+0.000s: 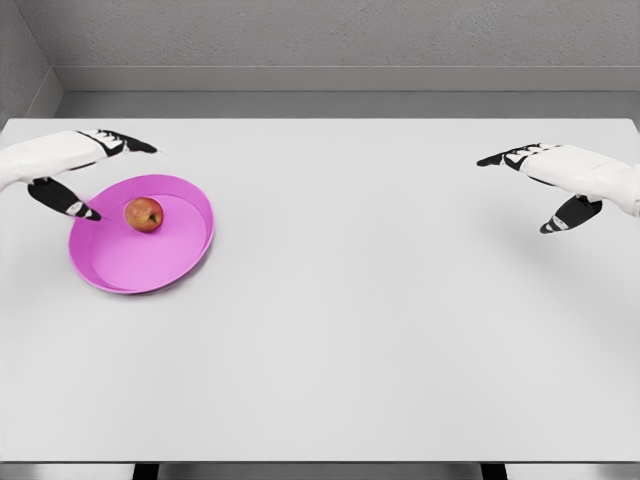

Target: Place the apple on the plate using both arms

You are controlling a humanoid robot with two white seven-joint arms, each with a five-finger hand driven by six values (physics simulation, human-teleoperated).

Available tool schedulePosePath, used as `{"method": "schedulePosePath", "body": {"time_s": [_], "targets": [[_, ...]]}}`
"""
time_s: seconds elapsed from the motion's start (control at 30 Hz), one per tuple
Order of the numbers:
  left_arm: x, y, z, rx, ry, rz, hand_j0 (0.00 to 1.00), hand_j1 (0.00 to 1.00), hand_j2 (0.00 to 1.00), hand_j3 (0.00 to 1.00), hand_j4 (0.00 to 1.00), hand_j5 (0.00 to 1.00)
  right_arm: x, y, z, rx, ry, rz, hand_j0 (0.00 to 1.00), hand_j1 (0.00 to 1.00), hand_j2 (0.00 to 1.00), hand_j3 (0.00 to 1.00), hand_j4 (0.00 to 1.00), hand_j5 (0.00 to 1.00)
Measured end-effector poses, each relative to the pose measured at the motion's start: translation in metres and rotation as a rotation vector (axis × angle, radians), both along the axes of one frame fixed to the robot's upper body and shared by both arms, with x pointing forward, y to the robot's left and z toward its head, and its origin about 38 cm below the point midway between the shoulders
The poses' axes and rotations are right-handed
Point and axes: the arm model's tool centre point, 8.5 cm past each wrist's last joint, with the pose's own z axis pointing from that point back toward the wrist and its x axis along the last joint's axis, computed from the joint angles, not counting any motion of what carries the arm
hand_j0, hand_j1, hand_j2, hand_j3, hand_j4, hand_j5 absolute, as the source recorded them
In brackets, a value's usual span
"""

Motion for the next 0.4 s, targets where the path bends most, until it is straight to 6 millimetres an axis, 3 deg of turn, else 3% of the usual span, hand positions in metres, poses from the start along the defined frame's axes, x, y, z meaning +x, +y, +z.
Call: {"method": "schedulePosePath", "body": {"time_s": [0.1, 0.4], "targets": [[0.0009, 0.0103, -0.0026, -0.003, 0.009, 0.032, 1.0, 1.0, 1.0, 1.0, 1.0, 1.0, 0.0, 0.0001, 0.0001, 0.0, 0.0, 0.0, 1.0, 1.0, 1.0, 1.0, 1.0, 1.0], [0.0013, 0.014, -0.0044, 0.001, 0.015, 0.043, 1.0, 1.0, 1.0, 1.0, 1.0, 1.0, -0.0003, -0.0001, -0.0005, 0.0, 0.001, 0.0, 1.0, 1.0, 1.0, 1.0, 1.0, 1.0]]}}
